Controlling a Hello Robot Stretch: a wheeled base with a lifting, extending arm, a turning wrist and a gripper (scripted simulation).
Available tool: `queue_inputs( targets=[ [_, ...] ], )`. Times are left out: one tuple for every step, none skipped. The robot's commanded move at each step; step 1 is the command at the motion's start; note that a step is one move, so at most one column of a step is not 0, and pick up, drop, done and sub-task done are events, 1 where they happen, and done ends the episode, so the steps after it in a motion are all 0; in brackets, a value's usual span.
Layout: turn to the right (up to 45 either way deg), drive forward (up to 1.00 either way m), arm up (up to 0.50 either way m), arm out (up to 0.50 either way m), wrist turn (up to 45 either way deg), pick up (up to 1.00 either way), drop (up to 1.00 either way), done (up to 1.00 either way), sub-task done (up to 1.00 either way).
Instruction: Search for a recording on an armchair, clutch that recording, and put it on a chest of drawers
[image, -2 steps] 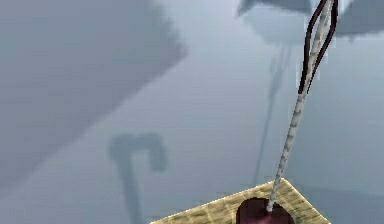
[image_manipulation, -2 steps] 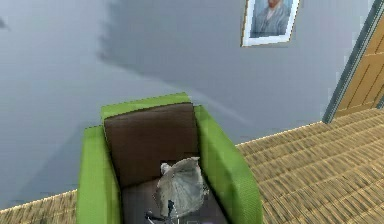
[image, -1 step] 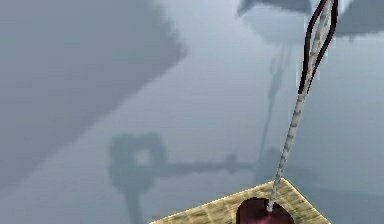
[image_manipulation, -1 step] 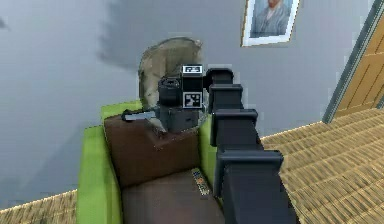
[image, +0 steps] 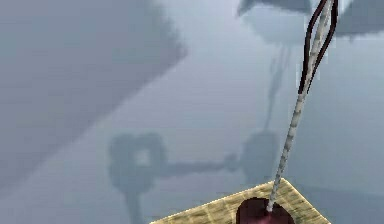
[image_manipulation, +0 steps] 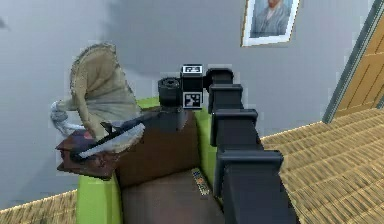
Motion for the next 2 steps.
queue_inputs(
  targets=[
    [0.0, 0.00, 0.00, 0.00, -45.0, 0.00, 0.00, 0.00, 0.00],
    [0.0, 0.00, 0.00, 0.00, -9.0, 0.00, 0.00, 0.00, 0.00]
  ],
)
